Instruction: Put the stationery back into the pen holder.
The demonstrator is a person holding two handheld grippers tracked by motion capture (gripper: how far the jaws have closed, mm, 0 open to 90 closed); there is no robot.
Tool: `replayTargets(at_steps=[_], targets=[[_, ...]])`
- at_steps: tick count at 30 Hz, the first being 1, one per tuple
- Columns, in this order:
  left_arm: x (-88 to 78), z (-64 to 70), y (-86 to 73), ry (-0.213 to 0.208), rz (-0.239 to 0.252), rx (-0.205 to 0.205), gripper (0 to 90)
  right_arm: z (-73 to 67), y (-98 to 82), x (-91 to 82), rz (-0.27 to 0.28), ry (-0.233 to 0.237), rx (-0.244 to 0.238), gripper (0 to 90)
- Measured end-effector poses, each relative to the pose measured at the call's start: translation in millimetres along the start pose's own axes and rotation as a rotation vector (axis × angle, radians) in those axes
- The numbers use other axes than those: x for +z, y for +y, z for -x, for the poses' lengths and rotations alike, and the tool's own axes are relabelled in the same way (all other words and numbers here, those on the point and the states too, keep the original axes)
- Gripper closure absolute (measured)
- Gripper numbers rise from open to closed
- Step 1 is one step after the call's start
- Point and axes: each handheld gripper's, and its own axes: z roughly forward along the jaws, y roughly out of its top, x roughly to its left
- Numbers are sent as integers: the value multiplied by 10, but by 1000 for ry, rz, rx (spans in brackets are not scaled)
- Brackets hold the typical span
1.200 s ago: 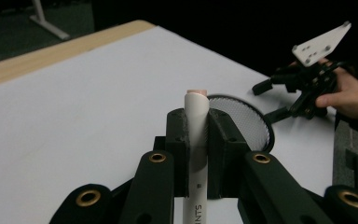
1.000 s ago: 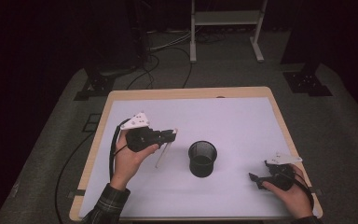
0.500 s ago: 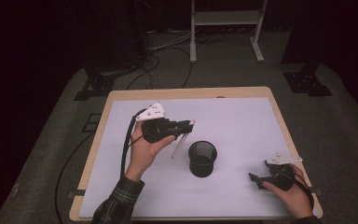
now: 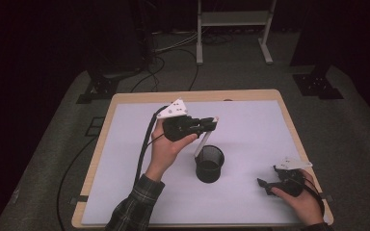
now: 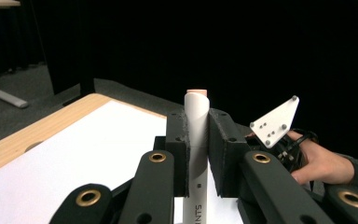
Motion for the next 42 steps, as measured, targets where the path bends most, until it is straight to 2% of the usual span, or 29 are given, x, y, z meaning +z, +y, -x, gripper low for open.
replayTargets(at_steps=[7, 18, 27, 42], targets=[[185, -1, -101, -12, -18, 4, 788, -1, 0, -1, 0, 0, 1, 141], [318, 8, -268, -26, -45, 1, 788, -1, -1, -1, 0, 0, 0, 141], [360, -12, -418, -24, -73, -12, 787, 2, -1, 0, 2, -2, -4, 141], [310, -53, -600, -11, -113, -29, 787, -1, -1, 0, 0, 0, 0, 141]])
